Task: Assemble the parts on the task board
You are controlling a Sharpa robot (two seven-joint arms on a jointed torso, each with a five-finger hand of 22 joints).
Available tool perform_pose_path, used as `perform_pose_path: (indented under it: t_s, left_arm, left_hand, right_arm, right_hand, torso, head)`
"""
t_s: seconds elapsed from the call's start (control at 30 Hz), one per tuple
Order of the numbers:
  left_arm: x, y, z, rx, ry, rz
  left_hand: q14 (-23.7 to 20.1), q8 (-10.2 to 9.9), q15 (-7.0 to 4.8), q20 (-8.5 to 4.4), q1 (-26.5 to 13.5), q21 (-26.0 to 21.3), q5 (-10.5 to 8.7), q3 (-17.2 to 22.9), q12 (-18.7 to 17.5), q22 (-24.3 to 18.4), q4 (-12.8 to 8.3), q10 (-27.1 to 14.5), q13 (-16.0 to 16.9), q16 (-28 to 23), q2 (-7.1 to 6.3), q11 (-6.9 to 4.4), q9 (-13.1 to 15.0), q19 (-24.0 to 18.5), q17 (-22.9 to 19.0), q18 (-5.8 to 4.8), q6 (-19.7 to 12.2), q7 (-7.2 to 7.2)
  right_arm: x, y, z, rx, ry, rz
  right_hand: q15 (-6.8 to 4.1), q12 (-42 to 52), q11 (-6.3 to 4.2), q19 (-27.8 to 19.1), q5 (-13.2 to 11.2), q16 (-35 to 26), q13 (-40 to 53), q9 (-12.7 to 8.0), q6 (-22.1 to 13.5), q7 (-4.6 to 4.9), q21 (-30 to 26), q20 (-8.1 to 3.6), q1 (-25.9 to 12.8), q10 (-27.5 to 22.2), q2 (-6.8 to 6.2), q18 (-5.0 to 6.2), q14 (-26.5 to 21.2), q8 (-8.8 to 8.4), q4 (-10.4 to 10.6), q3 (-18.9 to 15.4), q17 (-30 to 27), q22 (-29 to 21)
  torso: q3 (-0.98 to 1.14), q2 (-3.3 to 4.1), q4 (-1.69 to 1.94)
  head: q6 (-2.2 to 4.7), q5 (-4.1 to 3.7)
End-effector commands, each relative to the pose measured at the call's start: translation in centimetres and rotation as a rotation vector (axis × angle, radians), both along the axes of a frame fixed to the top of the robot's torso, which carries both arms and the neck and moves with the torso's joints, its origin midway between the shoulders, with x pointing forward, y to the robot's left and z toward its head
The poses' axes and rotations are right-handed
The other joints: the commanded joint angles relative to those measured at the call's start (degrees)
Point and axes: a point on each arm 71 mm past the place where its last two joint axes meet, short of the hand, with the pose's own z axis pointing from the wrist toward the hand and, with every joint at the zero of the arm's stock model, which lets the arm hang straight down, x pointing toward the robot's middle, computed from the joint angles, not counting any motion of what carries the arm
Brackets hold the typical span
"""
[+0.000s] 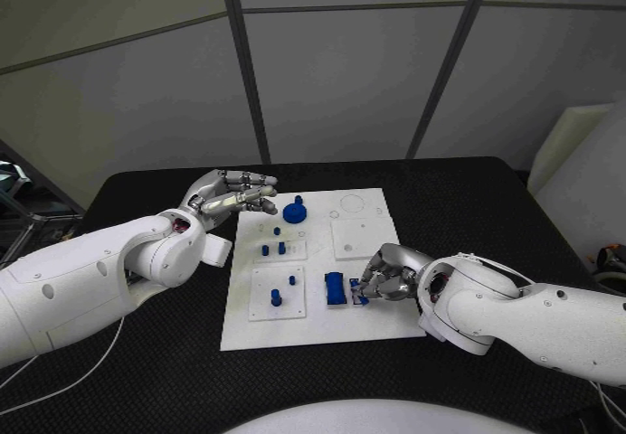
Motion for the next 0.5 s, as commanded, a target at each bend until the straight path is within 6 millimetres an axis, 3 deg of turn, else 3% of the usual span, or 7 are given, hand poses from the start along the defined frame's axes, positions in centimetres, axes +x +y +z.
perform_pose_path:
  t_s: [0.03,0.5]
  left_arm:
    - [-0.01,-0.21,0.14,-0.009,-0.002,-0.010]
    - [-0.02,-0.15,0.13,-0.008,0.000,-0.011]
  left_hand:
    - [0.3,0.2,0.00,-0.05,-0.2,-0.2,-0.22,-0.3,-0.3,0.0,-0.1,0.2,-0.1,-0.3,0.24,-0.01,-0.1,0.5,0.1,-0.72,0.0,0.45]
    - [0.4,0.2,0.04,-0.03,-0.2,-0.3,-0.22,-0.3,-0.4,-0.1,0.0,0.2,-0.1,-0.4,0.27,0.03,-0.1,0.5,0.1,-0.73,-0.1,0.49]
  right_arm:
    - [-0.02,0.29,-0.15,-0.008,0.014,0.021]
    - [0.29,0.37,-0.11,-0.028,-0.021,0.024]
  right_hand:
    - [0.21,0.1,0.01,1.1,0.5,0.1,0.1,0.0,0.3,0.36,0.1,-0.49,-1.1,0.3,-0.08,-0.41,3.4,-0.07,0.0,-0.7,0.5,9.9]
    - [-0.03,0.5,-0.36,1.2,0.2,0.2,0.5,0.9,1.4,-0.21,0.2,-0.64,-4.2,0.7,0.72,-0.44,3.4,0.80,0.0,-2.2,0.7,10.1]
  torso:
    - [0.03,-0.03,0.00]
    - [-0.01,0.00,-0.04]
  head:
    - [0.00,0.17]
    - [0.11,0.25]
